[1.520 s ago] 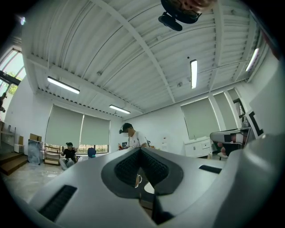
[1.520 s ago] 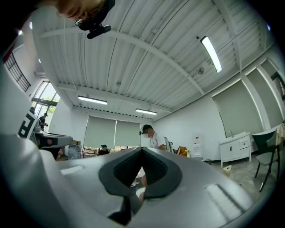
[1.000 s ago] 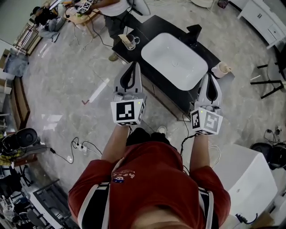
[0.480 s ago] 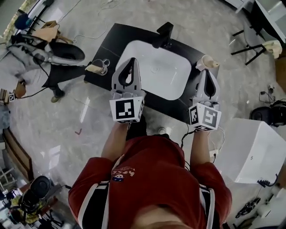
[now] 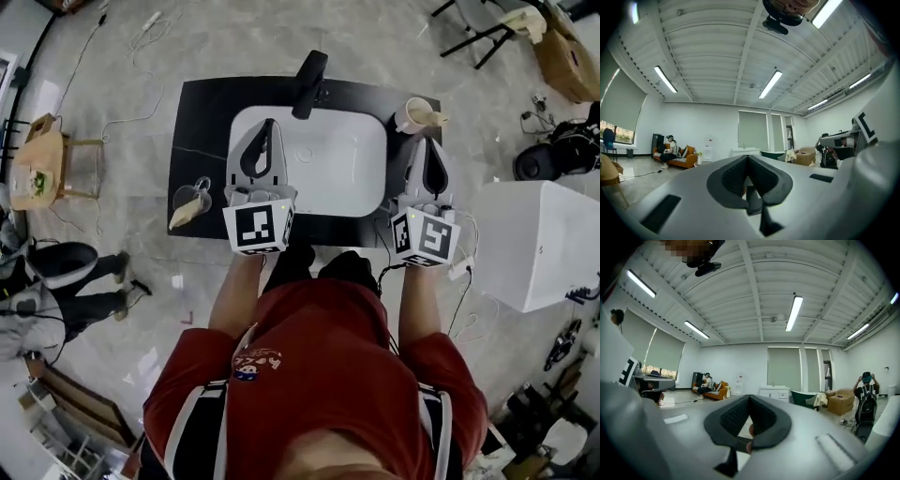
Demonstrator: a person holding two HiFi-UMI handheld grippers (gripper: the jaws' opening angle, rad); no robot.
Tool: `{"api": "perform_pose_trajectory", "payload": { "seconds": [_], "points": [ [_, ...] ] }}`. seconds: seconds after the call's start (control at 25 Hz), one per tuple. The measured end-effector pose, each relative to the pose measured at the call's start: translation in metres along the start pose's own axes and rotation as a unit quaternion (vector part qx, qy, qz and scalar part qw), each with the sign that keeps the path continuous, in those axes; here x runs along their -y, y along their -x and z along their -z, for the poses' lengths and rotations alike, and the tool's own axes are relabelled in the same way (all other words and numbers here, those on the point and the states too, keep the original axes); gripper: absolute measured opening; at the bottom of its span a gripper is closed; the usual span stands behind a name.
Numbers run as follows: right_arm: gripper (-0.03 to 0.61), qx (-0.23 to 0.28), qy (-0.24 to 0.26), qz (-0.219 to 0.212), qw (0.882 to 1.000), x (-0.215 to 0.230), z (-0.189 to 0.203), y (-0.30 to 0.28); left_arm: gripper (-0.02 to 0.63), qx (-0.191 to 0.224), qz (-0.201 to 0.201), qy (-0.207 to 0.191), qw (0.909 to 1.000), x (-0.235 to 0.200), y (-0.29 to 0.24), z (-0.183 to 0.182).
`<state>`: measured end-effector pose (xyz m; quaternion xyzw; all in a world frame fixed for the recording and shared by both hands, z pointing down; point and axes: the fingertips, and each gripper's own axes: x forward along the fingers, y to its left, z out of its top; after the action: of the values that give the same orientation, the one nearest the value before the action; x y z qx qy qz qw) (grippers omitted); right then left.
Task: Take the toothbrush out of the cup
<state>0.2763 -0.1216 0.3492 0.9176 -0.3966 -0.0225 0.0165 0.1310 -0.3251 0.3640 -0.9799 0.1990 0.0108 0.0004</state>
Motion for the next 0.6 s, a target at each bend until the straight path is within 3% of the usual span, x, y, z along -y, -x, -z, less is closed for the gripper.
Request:
{"api": "perform_pose_trajectory", "payload": {
  "seconds": [0.24,0.44,0.52,0.6],
  "points": [
    [0.011,-0.027,-0.017,0.057,0.998,0.030,0.027,0.006,0.005,-0.013,0.079,0.001,0.9968,0.041,-0.030,0.013],
    [0.012,-0.042,-0.046,0.063,0.996,0.065,0.054,0.003,0.005,-0.027,0.104,-0.012,0.9942,0.076,-0.049,0.018],
    [0.088,-0.058,-0.051,0.052,0.996,0.075,0.070,-0.004,0.005,-0.033,0.105,-0.012,0.9938,0.089,-0.056,0.023],
    [0.108,-0.072,-0.054,0.044,0.995,0.086,0.087,-0.013,0.005,-0.042,0.107,-0.013,0.9933,0.101,-0.067,0.030]
  ]
}}
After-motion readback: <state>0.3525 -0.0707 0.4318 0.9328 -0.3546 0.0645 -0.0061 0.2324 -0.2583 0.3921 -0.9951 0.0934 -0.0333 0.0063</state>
